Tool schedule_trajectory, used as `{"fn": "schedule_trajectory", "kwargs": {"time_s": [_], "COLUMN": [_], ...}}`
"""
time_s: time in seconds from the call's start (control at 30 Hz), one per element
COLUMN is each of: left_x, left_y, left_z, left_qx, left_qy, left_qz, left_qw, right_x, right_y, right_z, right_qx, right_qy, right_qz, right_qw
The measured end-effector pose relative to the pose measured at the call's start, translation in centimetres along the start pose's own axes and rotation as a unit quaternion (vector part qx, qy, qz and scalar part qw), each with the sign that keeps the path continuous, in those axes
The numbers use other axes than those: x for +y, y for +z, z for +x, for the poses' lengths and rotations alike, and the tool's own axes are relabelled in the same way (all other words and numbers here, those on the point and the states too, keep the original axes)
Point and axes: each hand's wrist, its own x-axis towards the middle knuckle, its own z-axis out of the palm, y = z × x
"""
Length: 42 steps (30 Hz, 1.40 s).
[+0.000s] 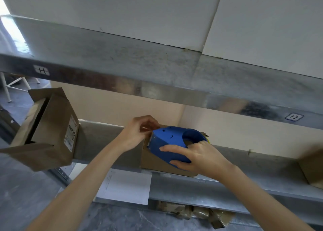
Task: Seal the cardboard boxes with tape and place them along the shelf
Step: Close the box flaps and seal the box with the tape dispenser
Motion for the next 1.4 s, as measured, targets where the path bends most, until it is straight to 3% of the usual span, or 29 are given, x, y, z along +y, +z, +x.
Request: {"fn": "schedule_trajectory", "kwargs": {"time_s": [0.63, 0.8, 0.87, 1.07, 1.4], "left_x": [-2.8, -5.0, -5.4, -4.1, -4.3], "left_y": [-1.6, -5.1, -5.4, -2.7, 1.8], "left_z": [-1.3, -4.0, -4.5, -2.9, -2.0], "left_qx": [0.225, 0.351, 0.339, 0.261, 0.189], "left_qy": [-0.070, -0.077, -0.071, -0.071, -0.042], "left_qz": [-0.105, -0.049, -0.045, -0.208, -0.071], "left_qw": [0.966, 0.932, 0.937, 0.940, 0.978], "right_x": [1.7, 3.2, 3.7, 5.0, 6.1], "right_y": [-1.7, -3.2, -3.5, -3.8, -4.9], "right_z": [0.5, -2.1, -3.0, -4.3, -7.0], "right_qx": [-0.076, -0.067, -0.070, -0.074, -0.035], "right_qy": [0.073, 0.108, 0.130, 0.194, 0.266], "right_qz": [0.041, 0.036, 0.046, 0.057, 0.148], "right_qw": [0.994, 0.991, 0.988, 0.977, 0.952]}}
